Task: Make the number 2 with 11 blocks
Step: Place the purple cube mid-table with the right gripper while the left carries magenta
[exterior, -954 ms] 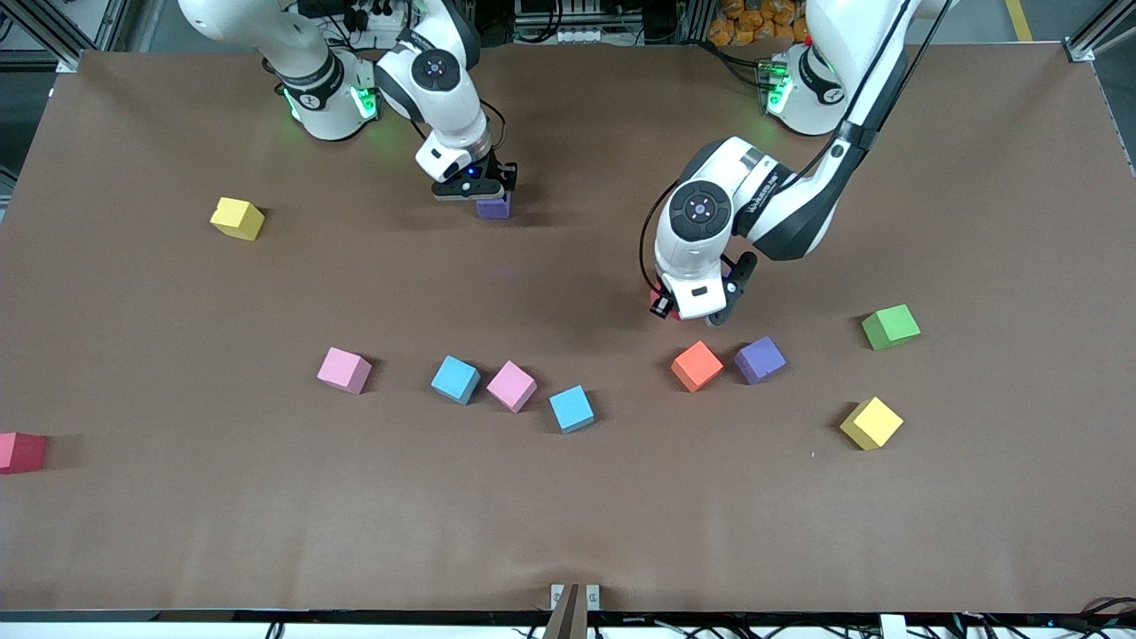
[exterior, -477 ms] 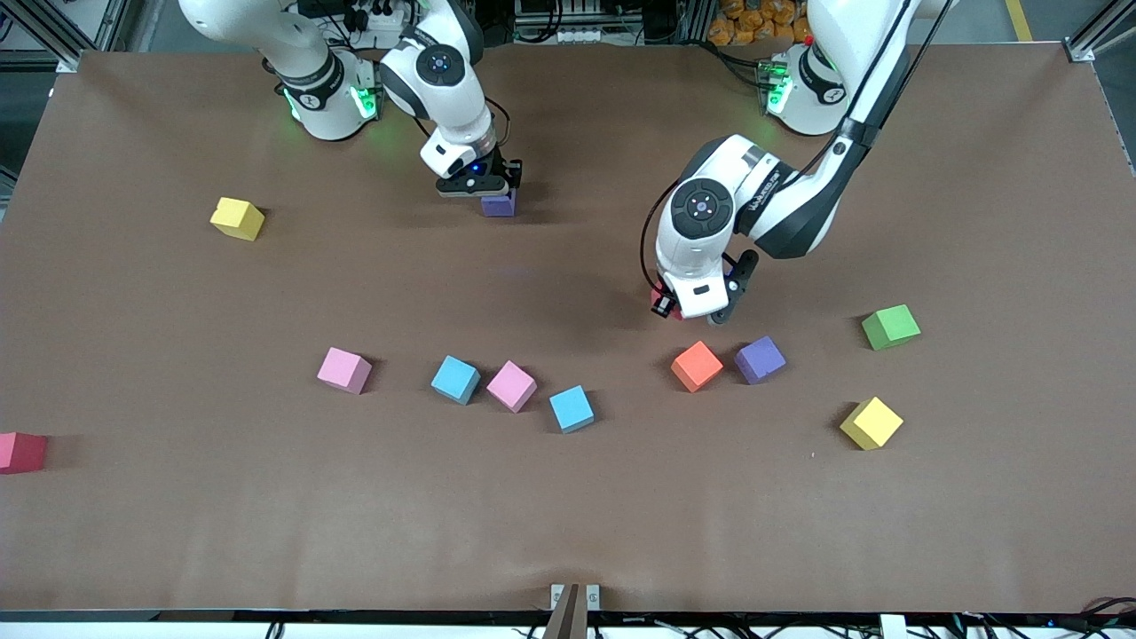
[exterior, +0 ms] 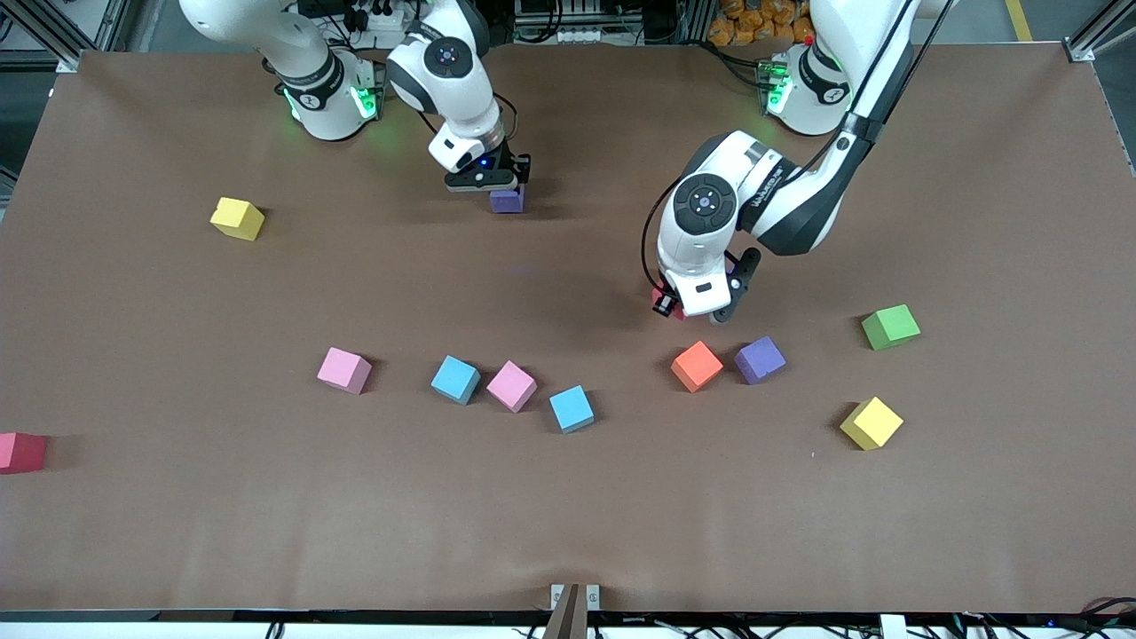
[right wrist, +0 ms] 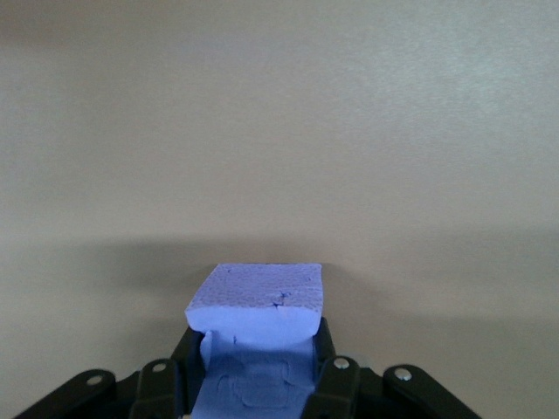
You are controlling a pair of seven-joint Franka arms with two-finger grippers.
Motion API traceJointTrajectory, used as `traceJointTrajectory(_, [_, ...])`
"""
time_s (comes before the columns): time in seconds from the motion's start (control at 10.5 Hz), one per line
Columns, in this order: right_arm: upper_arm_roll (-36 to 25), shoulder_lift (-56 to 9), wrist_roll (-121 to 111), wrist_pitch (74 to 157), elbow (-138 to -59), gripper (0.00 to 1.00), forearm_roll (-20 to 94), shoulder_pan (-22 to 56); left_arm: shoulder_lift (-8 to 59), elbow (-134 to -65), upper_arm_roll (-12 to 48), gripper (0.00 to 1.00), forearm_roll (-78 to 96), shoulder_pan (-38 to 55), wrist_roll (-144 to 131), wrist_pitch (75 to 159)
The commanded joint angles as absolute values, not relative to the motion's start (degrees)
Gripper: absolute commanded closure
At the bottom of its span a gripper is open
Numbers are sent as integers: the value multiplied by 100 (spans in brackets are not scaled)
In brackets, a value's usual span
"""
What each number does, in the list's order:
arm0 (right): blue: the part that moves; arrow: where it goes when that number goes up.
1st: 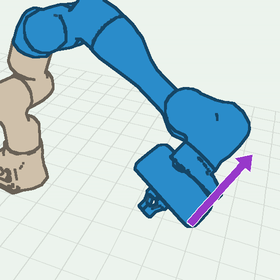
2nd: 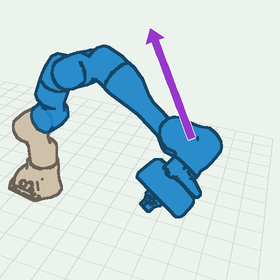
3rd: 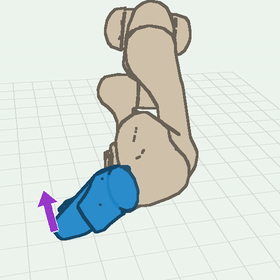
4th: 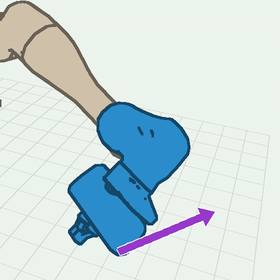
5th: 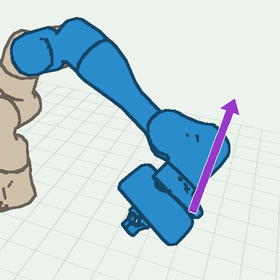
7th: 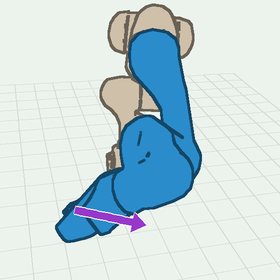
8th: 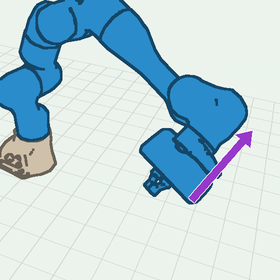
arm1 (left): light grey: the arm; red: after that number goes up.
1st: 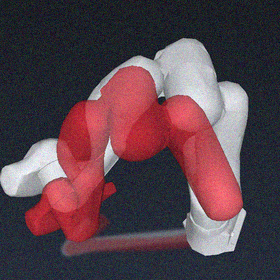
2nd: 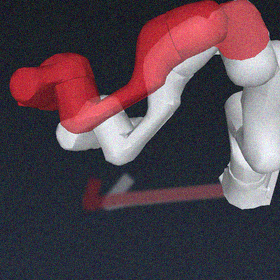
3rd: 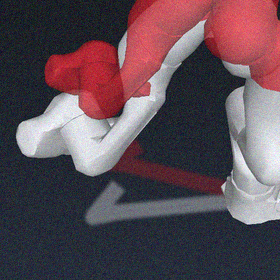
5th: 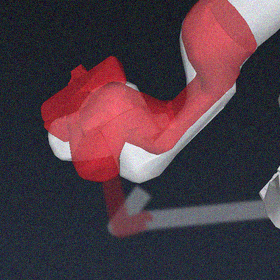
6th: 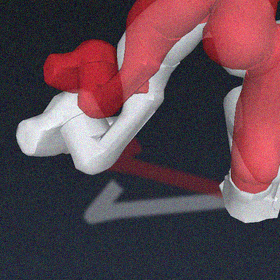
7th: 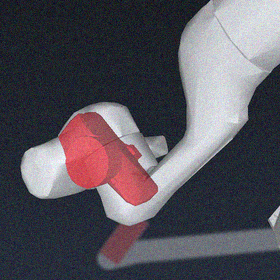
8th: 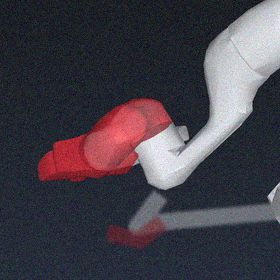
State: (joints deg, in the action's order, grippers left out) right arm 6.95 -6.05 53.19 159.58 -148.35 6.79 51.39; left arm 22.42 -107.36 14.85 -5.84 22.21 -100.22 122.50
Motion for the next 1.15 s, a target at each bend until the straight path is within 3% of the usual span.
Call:
traceJointTrajectory(0.0, [677, -808, 5423, 15970, -14590, 83, 765, 5308, 2048, -10907, 1538, 100, -598, 2180, -10204, 12217])
traceJointTrajectory(1.05, [668, -1529, 6072, 15917, -13624, 83, 747, 5704, 1820, -11091, 1564, 100, -309, 2188, -10389, 12217])
